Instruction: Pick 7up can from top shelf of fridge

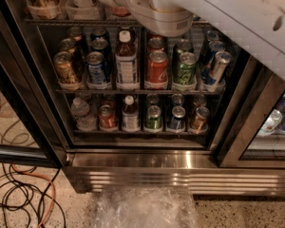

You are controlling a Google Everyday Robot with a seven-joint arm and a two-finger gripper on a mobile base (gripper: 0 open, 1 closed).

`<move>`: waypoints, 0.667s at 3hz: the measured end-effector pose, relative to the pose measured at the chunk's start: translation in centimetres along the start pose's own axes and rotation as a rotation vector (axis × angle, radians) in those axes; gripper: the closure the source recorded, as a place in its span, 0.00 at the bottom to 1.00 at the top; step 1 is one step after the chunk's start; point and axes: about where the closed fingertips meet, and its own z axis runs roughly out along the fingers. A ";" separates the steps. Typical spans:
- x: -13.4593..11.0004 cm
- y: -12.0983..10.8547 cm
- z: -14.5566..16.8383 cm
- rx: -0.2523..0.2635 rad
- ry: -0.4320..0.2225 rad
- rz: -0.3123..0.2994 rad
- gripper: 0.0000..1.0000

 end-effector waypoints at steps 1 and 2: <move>-0.1 0.0 0.0 0.000 0.000 0.000 1.00; -0.1 0.2 -0.3 0.003 0.005 0.003 1.00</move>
Offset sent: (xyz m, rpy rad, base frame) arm -0.0975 -0.0200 -0.0106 -0.0279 0.1223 -0.1107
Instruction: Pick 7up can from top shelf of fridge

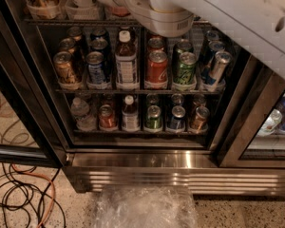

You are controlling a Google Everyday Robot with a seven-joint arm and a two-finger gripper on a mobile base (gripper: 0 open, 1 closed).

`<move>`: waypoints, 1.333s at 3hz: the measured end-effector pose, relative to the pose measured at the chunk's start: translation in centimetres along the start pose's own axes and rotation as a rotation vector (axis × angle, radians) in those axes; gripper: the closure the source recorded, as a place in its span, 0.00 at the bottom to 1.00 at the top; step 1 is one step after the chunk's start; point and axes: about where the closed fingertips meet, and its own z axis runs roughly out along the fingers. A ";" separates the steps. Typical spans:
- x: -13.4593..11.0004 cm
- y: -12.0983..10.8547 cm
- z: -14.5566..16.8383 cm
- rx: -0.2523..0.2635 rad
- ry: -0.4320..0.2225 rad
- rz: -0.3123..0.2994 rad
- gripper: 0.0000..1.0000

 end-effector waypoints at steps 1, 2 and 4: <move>-1.2 1.0 -2.7 0.056 0.002 0.015 1.00; -0.3 2.1 -7.8 0.165 0.033 0.006 1.00; 3.1 4.5 -12.8 0.271 0.130 0.041 1.00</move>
Offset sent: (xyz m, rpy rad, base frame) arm -0.1373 -0.0621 0.0155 -0.0448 0.0424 -0.3341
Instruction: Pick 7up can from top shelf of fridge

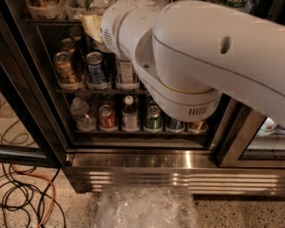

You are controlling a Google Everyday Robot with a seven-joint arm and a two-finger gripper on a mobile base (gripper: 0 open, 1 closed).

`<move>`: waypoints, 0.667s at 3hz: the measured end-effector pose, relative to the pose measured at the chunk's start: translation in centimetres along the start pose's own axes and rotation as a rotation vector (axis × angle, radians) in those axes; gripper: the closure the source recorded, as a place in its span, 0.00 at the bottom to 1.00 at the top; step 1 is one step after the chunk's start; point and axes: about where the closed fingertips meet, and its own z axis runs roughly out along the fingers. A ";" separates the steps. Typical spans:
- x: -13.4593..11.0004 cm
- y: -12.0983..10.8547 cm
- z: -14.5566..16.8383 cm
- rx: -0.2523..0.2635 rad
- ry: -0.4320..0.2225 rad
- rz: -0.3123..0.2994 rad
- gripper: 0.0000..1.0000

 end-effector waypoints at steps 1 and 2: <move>0.2 0.0 -2.2 0.027 0.022 0.011 1.00; -1.3 -0.8 -4.4 0.008 -0.012 0.014 1.00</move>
Offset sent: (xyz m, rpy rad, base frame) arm -0.0593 -0.0464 0.0391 0.0341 -0.0364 0.1057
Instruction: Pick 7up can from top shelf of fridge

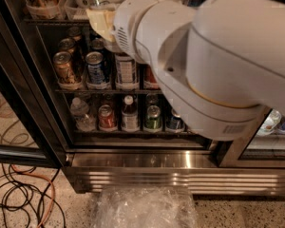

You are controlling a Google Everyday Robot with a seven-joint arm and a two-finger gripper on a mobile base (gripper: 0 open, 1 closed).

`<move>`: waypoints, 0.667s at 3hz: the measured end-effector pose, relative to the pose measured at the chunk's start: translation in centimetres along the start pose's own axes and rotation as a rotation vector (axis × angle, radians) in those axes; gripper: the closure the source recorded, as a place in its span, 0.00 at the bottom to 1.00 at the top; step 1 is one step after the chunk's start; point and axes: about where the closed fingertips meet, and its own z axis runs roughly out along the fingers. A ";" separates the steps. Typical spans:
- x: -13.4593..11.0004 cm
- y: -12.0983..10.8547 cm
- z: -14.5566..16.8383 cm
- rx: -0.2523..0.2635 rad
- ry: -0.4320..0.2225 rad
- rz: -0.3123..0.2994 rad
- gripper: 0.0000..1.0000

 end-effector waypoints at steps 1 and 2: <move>-3.4 -0.5 -1.9 -0.096 -0.090 0.001 1.00; -3.7 -1.1 -2.7 -0.138 -0.111 0.011 1.00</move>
Offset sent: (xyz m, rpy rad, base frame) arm -0.0131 -0.0051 0.0293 0.0317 -0.0498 0.0874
